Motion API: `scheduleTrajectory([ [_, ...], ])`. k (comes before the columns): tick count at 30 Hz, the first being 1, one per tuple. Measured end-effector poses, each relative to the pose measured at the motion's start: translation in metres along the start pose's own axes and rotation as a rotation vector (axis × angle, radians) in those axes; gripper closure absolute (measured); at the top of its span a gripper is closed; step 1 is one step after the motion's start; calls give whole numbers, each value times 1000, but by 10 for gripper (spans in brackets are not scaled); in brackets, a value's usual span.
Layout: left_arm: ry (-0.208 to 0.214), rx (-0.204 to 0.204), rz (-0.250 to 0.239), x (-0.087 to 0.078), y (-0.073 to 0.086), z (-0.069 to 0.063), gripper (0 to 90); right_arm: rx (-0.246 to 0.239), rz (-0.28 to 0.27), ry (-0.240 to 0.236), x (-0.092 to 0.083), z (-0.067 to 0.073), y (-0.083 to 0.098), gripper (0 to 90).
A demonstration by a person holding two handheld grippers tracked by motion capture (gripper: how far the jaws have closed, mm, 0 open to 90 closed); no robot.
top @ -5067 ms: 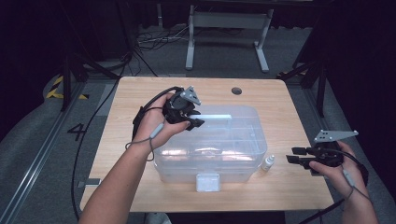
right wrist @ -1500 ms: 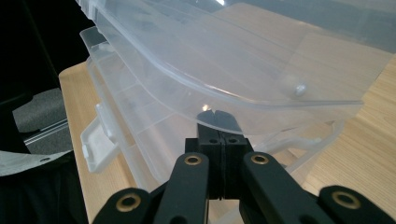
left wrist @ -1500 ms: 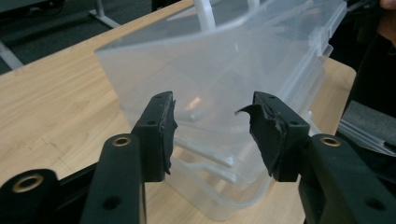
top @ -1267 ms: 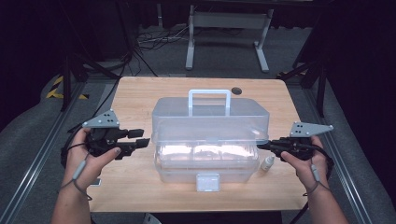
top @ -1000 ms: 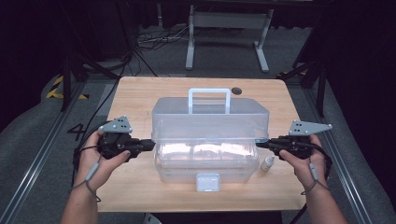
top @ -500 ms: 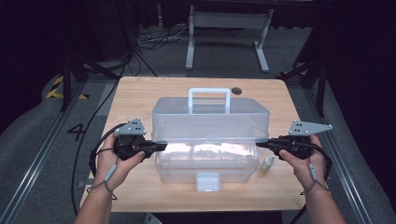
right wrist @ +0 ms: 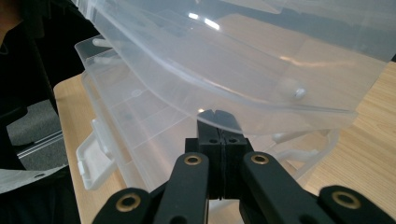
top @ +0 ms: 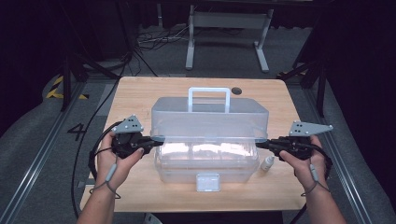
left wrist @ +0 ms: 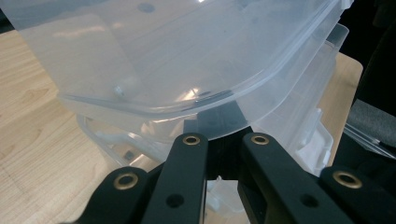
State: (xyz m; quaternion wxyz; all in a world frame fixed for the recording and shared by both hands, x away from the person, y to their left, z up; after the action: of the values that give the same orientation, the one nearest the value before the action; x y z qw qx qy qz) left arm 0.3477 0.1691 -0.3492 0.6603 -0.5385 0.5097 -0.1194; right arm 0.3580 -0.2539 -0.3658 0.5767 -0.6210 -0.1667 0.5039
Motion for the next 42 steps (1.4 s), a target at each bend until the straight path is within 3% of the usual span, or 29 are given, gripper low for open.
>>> scheduleTrajectory([
  [5,-18,2,-26,-1,-5,3,900,3,11,3,-6,3,3,900],
  [14,-52,7,-77,-1,-14,7,900,14,-21,69,-22,1,5,900],
  [16,-58,9,-83,-1,-15,8,900,23,-25,71,-23,1,5,865],
  [17,-67,5,-92,-1,-18,9,900,50,-37,88,-24,-1,4,786],
  [18,-67,5,-92,-1,-18,9,900,50,-37,88,-24,-1,4,786],
  [20,-70,9,-93,0,-20,10,900,48,-58,123,-23,-3,3,710],
  [21,-76,6,-93,0,-22,10,900,47,-93,166,-22,-3,0,622],
  [23,-78,11,-95,-1,-22,11,900,26,-119,223,-20,-3,-4,566],
  [24,-78,11,-95,-1,-22,11,900,26,-119,223,-20,-3,-4,566],
  [25,-78,4,-103,0,-23,12,900,4,-147,290,-16,-3,-8,530],
  [26,-78,4,-103,0,-23,12,900,-2,-153,309,-15,-3,-10,525],
  [32,-89,8,-119,0,-28,15,900,-21,-181,359,-9,-6,-20,494],
  [36,-100,3,-136,1,-31,17,900,-22,-192,363,-5,-8,-25,465],
  [42,-100,-2,-152,1,-33,20,900,-68,-195,412,3,-9,-32,418],
])
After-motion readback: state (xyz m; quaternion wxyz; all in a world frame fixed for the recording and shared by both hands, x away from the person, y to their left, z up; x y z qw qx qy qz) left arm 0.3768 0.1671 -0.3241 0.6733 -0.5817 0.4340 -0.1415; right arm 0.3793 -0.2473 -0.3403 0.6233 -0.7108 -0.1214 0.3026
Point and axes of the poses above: each handheld gripper's, and its own axes: x roughly forward along the jaws, y roughly out of its underside, z roughly to its left, the point moved 3 cm from there along x, roughly forward along the jaws, and after that the axes turned 3 degrees about x, right-handed, at the moved point
